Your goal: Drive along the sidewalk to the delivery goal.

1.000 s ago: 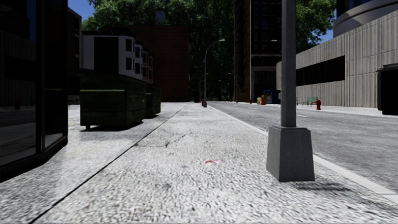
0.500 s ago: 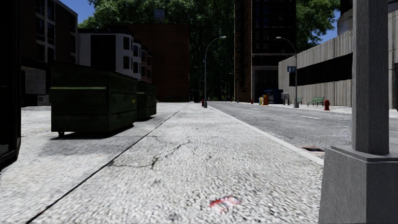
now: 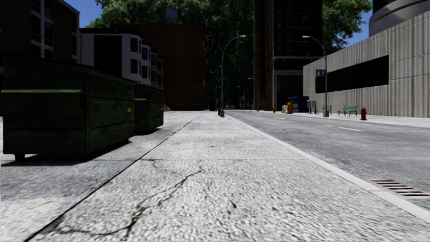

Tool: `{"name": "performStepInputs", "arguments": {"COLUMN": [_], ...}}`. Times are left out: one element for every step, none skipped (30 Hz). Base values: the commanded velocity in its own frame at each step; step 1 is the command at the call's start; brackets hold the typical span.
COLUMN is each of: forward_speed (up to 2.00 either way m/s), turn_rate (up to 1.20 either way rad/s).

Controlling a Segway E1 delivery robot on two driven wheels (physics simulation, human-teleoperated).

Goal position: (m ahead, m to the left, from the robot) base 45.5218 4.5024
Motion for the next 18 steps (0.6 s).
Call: {"name": "performStepInputs", "arguments": {"forward_speed": [2.0,2.0,2.0,2.0,2.0,2.0,2.0,2.0,2.0,2.0,2.0,2.0,2.0,2.0,2.0,2.0,2.0,2.0], "turn_rate": [0.0,0.05,0.06,0.07,0.07,0.07,0.07,0.07,0.0,0.0,0.0,0.0,0.0,0.0,0.0,0.0,0.0,0.0]}}
